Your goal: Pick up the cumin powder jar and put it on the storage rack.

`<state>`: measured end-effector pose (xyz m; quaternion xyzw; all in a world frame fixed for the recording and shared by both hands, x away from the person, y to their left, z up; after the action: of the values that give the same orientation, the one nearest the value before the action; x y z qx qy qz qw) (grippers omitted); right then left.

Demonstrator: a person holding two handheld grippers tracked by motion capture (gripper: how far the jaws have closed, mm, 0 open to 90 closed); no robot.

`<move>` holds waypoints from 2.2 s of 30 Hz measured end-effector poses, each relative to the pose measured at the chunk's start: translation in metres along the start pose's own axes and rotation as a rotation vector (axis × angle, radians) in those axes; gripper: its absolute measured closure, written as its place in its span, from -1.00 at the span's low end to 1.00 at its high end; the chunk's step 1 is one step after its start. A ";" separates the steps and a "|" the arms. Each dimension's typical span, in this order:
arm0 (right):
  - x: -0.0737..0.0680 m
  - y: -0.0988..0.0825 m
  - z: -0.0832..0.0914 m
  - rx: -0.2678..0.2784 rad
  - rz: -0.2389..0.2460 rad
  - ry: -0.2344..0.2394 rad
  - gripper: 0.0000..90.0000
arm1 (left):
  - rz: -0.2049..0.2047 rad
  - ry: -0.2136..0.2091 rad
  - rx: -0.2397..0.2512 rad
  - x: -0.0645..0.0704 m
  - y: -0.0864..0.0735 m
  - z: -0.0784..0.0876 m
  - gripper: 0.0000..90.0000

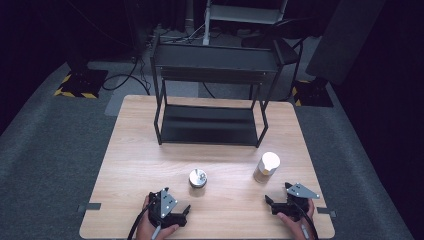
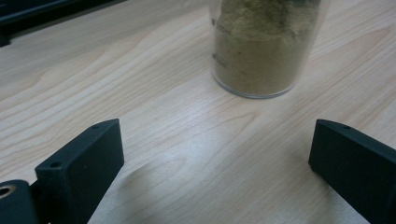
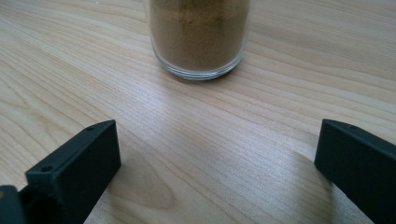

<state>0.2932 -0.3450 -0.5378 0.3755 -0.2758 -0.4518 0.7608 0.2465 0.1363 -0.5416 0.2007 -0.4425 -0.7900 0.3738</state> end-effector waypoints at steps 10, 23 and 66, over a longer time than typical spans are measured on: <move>0.000 0.000 0.000 0.001 0.002 0.000 -1.00 | 0.034 0.022 0.034 0.009 0.019 -0.005 -0.96; 0.000 0.000 0.000 0.002 0.004 -0.001 -1.00 | 0.066 0.087 0.090 0.024 0.050 -0.026 -0.91; 0.000 0.000 0.000 0.004 0.011 0.005 -1.00 | 0.048 0.075 0.181 0.015 0.090 -0.031 -0.32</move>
<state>0.2928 -0.3450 -0.5378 0.3767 -0.2770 -0.4460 0.7632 0.2944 0.0777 -0.4816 0.2523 -0.5023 -0.7297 0.3892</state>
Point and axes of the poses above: each handheld gripper's, and its own axes: z roughly backward along the jaws, y roughly out of its top, x roughly to its right, the point moved 10 cm from there along -z, roughly forward along the jaws, and after that the axes turned 7 degrees about -y, right-handed, at the moved point
